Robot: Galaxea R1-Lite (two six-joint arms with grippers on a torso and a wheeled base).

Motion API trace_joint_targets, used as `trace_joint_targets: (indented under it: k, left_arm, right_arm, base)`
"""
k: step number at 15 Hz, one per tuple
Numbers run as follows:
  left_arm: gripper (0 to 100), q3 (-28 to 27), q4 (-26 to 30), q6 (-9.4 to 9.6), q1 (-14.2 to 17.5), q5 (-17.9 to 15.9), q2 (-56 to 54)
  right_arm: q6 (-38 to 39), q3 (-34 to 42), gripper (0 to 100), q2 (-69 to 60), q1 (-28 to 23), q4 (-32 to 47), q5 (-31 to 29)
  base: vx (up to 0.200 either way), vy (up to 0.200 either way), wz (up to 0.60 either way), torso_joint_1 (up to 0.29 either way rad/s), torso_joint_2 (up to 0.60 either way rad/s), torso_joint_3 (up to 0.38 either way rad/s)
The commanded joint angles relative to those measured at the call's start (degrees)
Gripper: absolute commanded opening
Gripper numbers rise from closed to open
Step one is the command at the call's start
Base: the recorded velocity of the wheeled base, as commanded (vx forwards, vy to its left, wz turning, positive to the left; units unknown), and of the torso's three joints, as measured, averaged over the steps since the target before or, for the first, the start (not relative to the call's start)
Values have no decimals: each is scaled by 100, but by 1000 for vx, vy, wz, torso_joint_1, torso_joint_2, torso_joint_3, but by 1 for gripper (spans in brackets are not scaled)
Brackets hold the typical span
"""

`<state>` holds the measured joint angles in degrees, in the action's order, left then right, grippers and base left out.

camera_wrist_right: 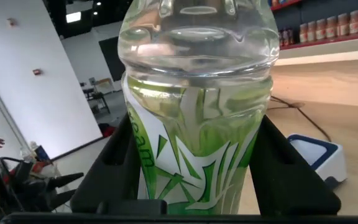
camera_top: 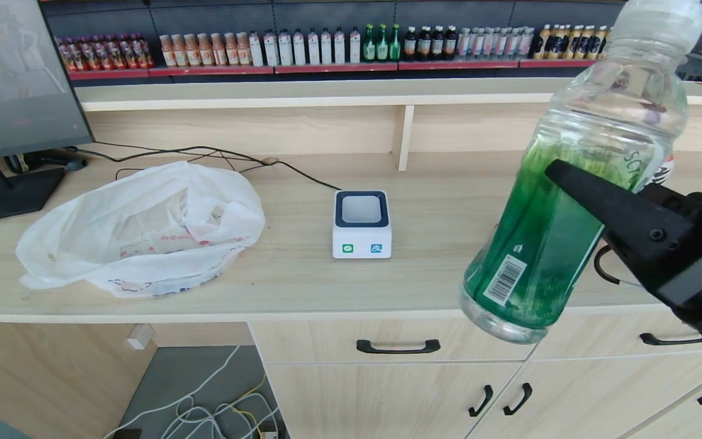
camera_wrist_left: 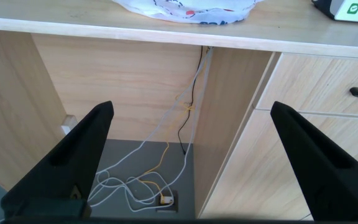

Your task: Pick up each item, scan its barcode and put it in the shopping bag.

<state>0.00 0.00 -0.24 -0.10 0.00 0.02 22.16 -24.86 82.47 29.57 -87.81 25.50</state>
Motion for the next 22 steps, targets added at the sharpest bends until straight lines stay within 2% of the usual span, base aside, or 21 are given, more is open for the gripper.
trace_joint_targets:
  k: [1, 2, 4, 9, 15, 18, 22]
  left_arm:
    - [100, 0, 0, -11, 1, 0, -2]
    - [100, 0, 0, -11, 1, 0, -2]
    - [100, 0, 0, -2, 1, 0, -2]
    - [100, 0, 0, -11, 1, 0, -2]
    - [100, 0, 0, -11, 1, 0, -2]
    - [100, 0, 0, -2, 1, 0, -2]
    - [100, 0, 0, 7, 1, 0, -2]
  right_arm:
    - [-538, -186, 0, 59, -409, 317, -98]
    - [-713, -195, 0, 94, -584, 405, -335]
    - [-1197, -230, 0, 358, -980, 370, -1197]
    - [-1592, -397, 0, 639, -1068, 326, -2401]
    - [-1786, -221, 0, 744, -1085, 159, -2541]
    - [-1953, 385, 0, 568, -936, 62, -2550]
    - [-2304, 280, 0, 665, -971, 1, -2805]
  base:
    - [0, 0, 0, 0, 0, 0]
    - [0, 0, 0, 0, 0, 0]
    - [0, 0, 0, 0, 0, 0]
    - [0, 0, 0, 0, 0, 0]
    - [0, 0, 0, 0, 0, 0]
    - [0, 0, 0, 0, 0, 0]
    - [0, 0, 0, 0, 0, 0]
